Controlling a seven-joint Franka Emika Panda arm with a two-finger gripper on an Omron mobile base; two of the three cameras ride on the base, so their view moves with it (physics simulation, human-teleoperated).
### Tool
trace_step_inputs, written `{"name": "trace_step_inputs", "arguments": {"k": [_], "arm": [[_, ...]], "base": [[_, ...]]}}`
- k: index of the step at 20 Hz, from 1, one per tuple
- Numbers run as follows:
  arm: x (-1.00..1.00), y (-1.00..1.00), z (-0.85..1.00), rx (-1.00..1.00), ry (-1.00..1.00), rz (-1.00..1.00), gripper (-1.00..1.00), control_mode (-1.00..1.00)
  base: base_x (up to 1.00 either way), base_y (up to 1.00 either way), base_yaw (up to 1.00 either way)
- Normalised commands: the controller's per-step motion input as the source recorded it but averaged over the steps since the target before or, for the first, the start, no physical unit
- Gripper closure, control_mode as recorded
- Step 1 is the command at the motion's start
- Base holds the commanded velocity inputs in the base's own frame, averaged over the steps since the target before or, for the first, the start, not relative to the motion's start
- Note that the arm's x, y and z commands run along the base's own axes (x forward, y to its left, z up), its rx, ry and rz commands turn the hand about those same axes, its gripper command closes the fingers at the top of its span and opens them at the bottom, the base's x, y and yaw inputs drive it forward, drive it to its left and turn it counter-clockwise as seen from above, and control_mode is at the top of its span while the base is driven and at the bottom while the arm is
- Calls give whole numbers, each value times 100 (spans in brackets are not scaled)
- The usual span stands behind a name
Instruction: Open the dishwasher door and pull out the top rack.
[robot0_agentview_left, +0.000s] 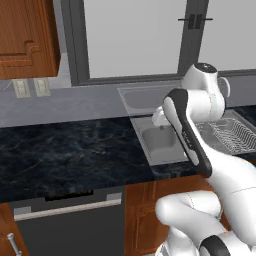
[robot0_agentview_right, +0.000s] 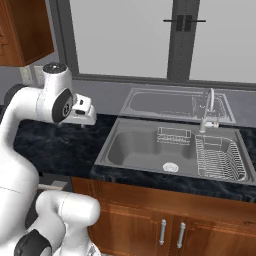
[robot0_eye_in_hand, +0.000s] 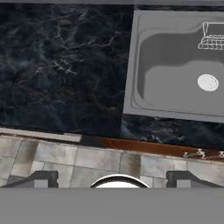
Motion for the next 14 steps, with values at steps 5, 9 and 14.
{"name": "trace_step_inputs", "arguments": {"k": [5, 9, 14], "arm": [[-64, 98, -99, -14, -6, 9, -100, -100], [-43, 100, -100, -30, -3, 12, -100, -100], [-16, 100, -87, -40, 0, 8, -100, -100]], "base": [[0, 0, 0], [0, 0, 0], [0, 0, 0]]}}
